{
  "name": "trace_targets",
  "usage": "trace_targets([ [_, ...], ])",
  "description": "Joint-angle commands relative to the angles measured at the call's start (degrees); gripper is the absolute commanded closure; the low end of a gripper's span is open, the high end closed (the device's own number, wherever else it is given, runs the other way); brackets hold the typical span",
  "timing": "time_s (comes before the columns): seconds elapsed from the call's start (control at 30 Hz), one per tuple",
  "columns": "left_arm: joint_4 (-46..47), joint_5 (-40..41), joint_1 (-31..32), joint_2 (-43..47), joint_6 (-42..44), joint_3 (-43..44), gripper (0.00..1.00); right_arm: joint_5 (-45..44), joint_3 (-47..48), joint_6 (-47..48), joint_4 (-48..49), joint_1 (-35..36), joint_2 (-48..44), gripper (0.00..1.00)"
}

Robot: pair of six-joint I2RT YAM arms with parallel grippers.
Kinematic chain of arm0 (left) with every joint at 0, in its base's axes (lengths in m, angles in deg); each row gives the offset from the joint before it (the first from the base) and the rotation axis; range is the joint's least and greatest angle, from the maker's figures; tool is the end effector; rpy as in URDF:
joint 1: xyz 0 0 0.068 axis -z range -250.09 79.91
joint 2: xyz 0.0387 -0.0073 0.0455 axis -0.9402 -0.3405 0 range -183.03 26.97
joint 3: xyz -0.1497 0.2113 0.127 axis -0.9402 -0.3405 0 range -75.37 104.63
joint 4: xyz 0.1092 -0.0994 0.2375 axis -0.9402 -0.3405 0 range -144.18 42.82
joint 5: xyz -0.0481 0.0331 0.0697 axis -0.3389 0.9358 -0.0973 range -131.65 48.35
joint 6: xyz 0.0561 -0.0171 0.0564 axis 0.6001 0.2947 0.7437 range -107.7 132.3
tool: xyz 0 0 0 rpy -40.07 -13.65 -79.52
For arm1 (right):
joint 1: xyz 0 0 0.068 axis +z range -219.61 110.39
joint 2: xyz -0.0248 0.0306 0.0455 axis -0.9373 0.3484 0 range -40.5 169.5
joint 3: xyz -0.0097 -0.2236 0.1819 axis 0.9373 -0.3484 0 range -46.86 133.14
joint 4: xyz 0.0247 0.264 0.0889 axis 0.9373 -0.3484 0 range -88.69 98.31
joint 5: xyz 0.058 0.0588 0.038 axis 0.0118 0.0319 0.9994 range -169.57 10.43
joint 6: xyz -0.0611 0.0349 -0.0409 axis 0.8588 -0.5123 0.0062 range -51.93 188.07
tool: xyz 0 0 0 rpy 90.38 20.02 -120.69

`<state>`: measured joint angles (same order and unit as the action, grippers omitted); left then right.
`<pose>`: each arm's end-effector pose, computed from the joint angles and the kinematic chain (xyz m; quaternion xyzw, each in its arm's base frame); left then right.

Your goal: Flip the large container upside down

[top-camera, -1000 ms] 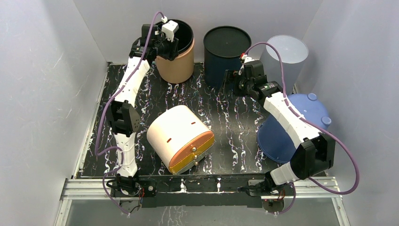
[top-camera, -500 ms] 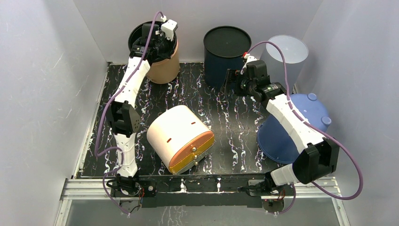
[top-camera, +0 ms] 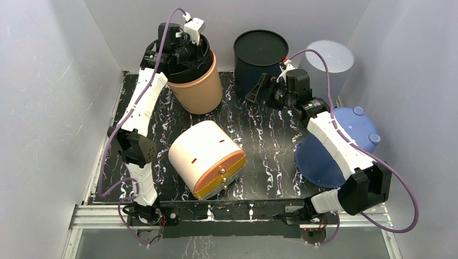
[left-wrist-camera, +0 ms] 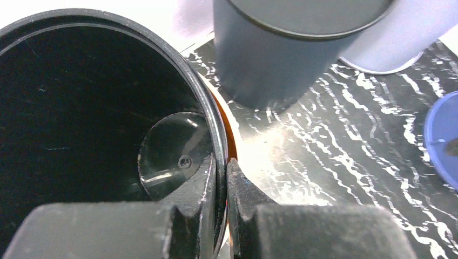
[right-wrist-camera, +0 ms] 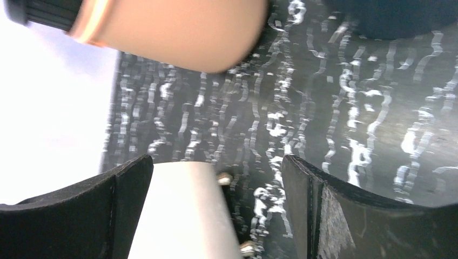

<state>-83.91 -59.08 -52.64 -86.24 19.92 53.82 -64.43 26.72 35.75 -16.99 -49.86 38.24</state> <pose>0.4708 -0.1702 0.4513 0.2606 0.7753 -0.1723 0.5489 0.3294 0.1379 0.3521 0.0291 0.8625 0.3187 0.3921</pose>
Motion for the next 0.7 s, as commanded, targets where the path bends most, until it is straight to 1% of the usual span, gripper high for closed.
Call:
trace_targets([
  [0.0, 4.60, -5.09, 0.85, 8.53, -4.39, -1.49, 1.00, 9.83, -2.60, -15.05, 16.96, -0.15, -1.15, 0.15],
  [0.1, 7.34, -6.15, 1.22, 11.00, -6.21, -3.99, 1.00, 14.07, -1.40, -22.44, 22.85, 0.21, 1.97, 0.17],
  [0.2, 7.43, -6.30, 1.29, 12.09, -6.47, -2.75, 1.00, 12.60, 2.51, -24.30, 24.21, 2.26, 4.51, 0.17],
  [0.3, 5.71, -6.13, 1.36, 11.91, -6.09, 0.91, 1.00, 8.29, 7.24, -23.86, 22.08, 3.87, 7.14, 0.17],
  [0.37, 5.21, -5.64, 1.36, 12.37, -5.88, 2.78, 1.00, 7.05, 9.89, -23.72, 20.14, 4.19, 9.43, 0.17],
  [0.5, 7.77, -3.36, 1.36, 14.83, -5.52, 2.91, 1.00, 5.05, 12.90, -24.86, 18.87, 5.08, 14.05, 0.22],
  [0.57, 8.91, -1.95, 1.36, 15.84, -5.08, 3.55, 1.00, 5.21, 15.63, -25.40, 18.20, 5.49, 17.09, 0.23],
  [0.67, 9.54, -0.02, 1.36, 16.72, -4.19, 5.30, 1.00, 3.28, 19.60, -24.76, 14.60, 5.68, 20.58, 0.23],
])
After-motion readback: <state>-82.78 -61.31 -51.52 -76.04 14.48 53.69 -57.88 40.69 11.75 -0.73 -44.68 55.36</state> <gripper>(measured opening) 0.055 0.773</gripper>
